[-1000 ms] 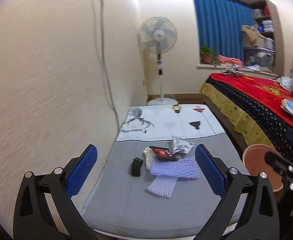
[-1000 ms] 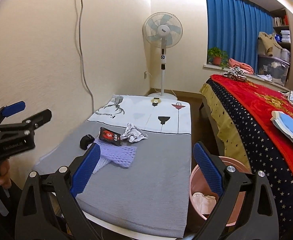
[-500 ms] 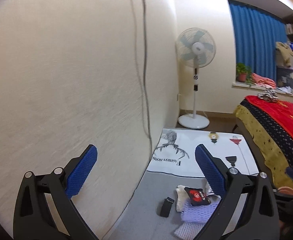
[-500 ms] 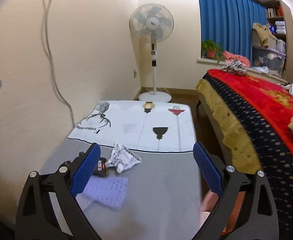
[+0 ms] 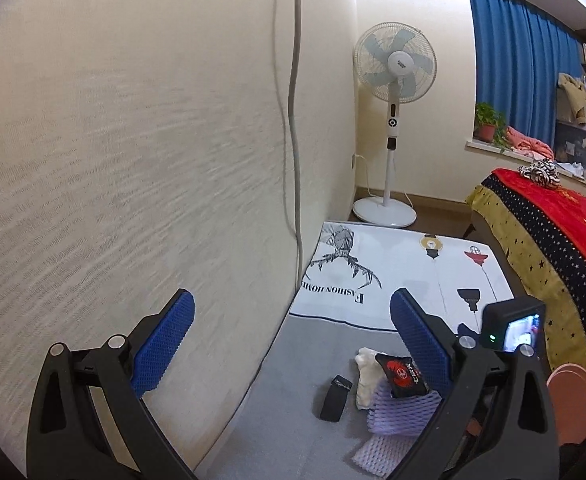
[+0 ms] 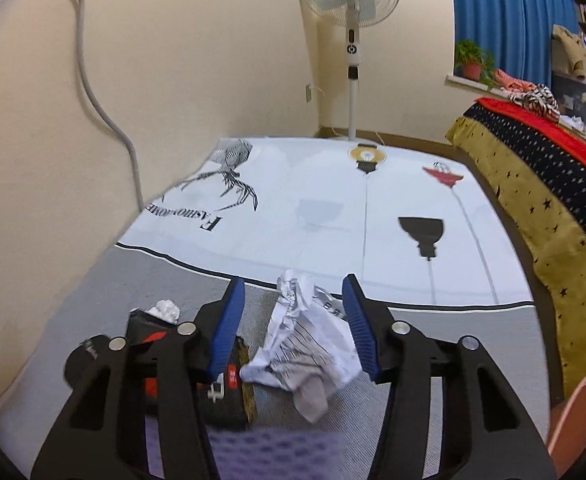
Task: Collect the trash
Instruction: 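Reach the right tool to the white crumpled paper and close on it, then lift the white crumpled paper with the right tool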
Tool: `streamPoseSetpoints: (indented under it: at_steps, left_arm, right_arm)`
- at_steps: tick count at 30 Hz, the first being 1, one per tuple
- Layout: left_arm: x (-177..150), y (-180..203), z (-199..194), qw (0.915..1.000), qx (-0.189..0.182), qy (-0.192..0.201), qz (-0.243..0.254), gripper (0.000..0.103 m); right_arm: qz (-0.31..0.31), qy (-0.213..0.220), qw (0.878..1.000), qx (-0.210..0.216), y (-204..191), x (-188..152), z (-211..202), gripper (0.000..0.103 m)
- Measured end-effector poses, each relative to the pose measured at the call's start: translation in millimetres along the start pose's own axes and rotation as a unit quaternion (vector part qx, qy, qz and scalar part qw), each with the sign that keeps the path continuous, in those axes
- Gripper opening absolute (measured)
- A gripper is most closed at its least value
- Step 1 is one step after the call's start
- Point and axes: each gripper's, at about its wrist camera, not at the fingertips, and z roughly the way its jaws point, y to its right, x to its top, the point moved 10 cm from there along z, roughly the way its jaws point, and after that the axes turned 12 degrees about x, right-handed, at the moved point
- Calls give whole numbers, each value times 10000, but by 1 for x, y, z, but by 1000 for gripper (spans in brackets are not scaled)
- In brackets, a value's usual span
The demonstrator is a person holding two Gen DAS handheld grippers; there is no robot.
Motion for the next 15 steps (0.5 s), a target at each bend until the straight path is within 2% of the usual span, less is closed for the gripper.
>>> streamPoseSetpoints:
  at_steps: [3, 5, 7, 9, 12, 15]
  left_arm:
    - [-2, 2, 4, 10000, -22, -78, 11, 95]
    - [-2, 3, 4, 10000, -45, -84, -15, 95]
    - [-2, 3, 5, 10000, -48, -72, -8, 95]
    - [-2, 4, 5, 10000, -44, -72, 10, 95]
    - [-3, 2, 6, 10000, 3, -82, 11, 95]
    - [-2, -1, 9, 9999, 75, -86, -16, 95]
  right_arm:
    - [-107, -201, 9997, -34, -2, -5, 13, 49]
    - [-134, -329, 9994, -59, -1, -11, 20, 42]
    - [-30, -464, 9989, -39, 3, -15, 25, 21]
    - [77, -445, 9990, -23, 7, -15, 24, 10]
    - [110, -273, 9996, 15, 8, -12, 18, 4]
    - [-51, -46, 10000, -36, 6, -3, 3, 4]
